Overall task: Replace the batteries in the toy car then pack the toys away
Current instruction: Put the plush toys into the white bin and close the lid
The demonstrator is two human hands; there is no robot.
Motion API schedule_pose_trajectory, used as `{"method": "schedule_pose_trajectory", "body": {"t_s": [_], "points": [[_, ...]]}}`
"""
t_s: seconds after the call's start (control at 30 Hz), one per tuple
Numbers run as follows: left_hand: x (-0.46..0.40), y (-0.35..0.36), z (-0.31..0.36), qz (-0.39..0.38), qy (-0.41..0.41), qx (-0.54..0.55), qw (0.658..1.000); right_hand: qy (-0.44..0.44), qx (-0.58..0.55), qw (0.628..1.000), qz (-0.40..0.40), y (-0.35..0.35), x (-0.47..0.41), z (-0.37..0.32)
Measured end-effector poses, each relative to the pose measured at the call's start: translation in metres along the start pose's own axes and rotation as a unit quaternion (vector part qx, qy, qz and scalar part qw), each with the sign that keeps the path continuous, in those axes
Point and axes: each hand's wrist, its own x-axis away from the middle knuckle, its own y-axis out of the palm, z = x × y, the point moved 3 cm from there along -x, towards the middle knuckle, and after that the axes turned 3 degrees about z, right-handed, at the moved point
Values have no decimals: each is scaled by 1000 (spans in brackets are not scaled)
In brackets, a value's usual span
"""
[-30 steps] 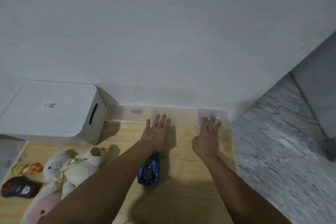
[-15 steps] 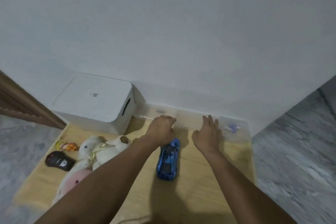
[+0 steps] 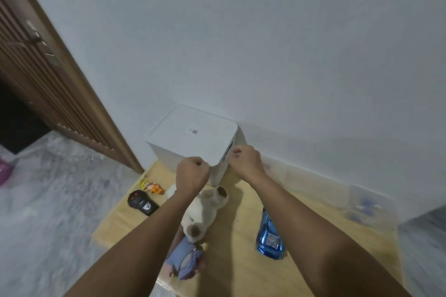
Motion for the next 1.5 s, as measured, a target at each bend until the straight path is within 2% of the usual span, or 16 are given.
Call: {"method": "schedule_pose_trajectory", "body": {"t_s": [0.1, 0.17, 0.23, 0.43, 0.53, 0.63, 0.7, 0.83, 0.9, 1.0, 1.07, 1.13, 1.23, 1.3, 1.4, 1.5], "points": [[-13, -20, -16, 66, -150, 159, 974, 28, 6, 999, -29, 16, -8, -18], [-22, -26, -19, 55, -259, 301, 916, 56, 1, 998, -35, 22, -11, -23], [-30, -29, -20, 2, -322, 410, 853, 84, -7, 996, -28, 24, -12, -27], [-41, -30, -17, -44, -359, 575, 734, 141, -2, 990, -6, 20, -17, -41], [-43, -28, -17, -55, -355, 602, 713, 159, -31, 987, -6, 18, -19, -45], [-43, -28, -16, -55, -352, 611, 707, 191, -134, 972, 0, 13, -22, -48], [-43, -29, -15, -43, -352, 611, 707, 215, -228, 949, -26, 9, -22, -53], [-44, -32, -18, -59, -359, 610, 704, 251, -456, 850, -86, 6, -24, -68], [-46, -34, -21, -59, -367, 606, 704, 243, -503, 826, -75, 5, -24, -76], [-46, -43, -18, -72, -379, 584, 714, 222, -530, 817, -44, 4, -20, -88], [-44, -52, -16, -63, -378, 538, 751, 209, -534, 819, -29, 5, -19, -92], [-48, -67, -14, -4, -355, 490, 796, 202, -526, 826, -14, 7, -17, -93], [-63, -97, -19, 144, -302, 402, 853, 194, -506, 841, -4, 6, -12, -89], [-74, -117, -15, 156, -264, 412, 858, 191, -499, 845, -2, 3, -8, -82], [-86, -135, -4, 96, -235, 476, 842, 194, -496, 847, -2, -4, 2, -70], [-90, -141, -5, 86, -244, 446, 856, 198, -481, 854, -5, -13, 14, -56]]}}
